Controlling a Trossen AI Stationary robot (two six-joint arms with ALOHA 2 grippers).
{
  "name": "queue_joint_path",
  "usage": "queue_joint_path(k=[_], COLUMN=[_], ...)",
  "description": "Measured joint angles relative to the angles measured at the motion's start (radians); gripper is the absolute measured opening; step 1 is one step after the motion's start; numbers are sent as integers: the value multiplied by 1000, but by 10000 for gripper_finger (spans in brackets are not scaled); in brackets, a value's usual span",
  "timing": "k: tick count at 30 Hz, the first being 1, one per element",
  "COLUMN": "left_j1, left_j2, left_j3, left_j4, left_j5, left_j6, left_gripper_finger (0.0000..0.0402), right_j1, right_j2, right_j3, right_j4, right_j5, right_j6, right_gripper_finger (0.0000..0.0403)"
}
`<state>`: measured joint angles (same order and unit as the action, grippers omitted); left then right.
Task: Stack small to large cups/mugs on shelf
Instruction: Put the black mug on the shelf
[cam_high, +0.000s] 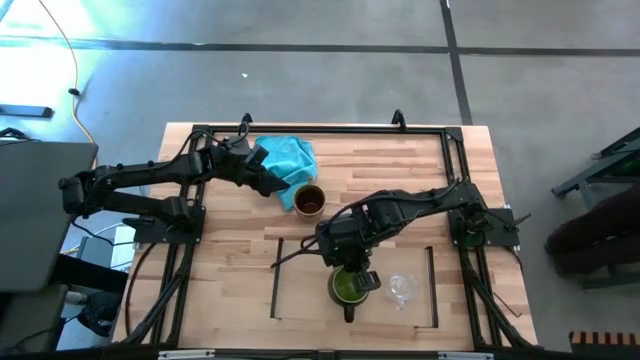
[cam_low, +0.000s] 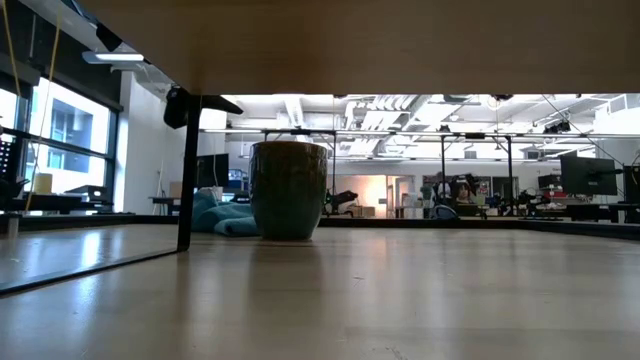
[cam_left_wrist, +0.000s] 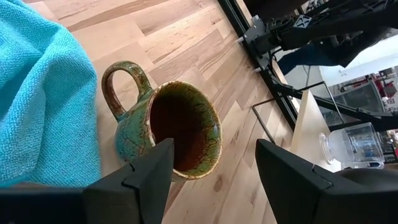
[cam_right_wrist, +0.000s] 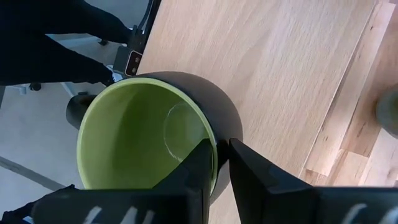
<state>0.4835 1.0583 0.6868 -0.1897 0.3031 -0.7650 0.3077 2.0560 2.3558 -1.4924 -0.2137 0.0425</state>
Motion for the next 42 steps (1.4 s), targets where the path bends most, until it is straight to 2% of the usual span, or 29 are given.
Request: queue_joint_path(k=[42], left_j1=[0], left_j2=[0], left_j3=[0], left_j4=[0], left_j5=[-1], left_j6=[0], left_gripper_finger=[215], right_j1=[-8], right_j2=[4], right_j3=[0], right_j4=[-29], right_j5=[-12], right_j6=[-25], right_gripper_finger=[39])
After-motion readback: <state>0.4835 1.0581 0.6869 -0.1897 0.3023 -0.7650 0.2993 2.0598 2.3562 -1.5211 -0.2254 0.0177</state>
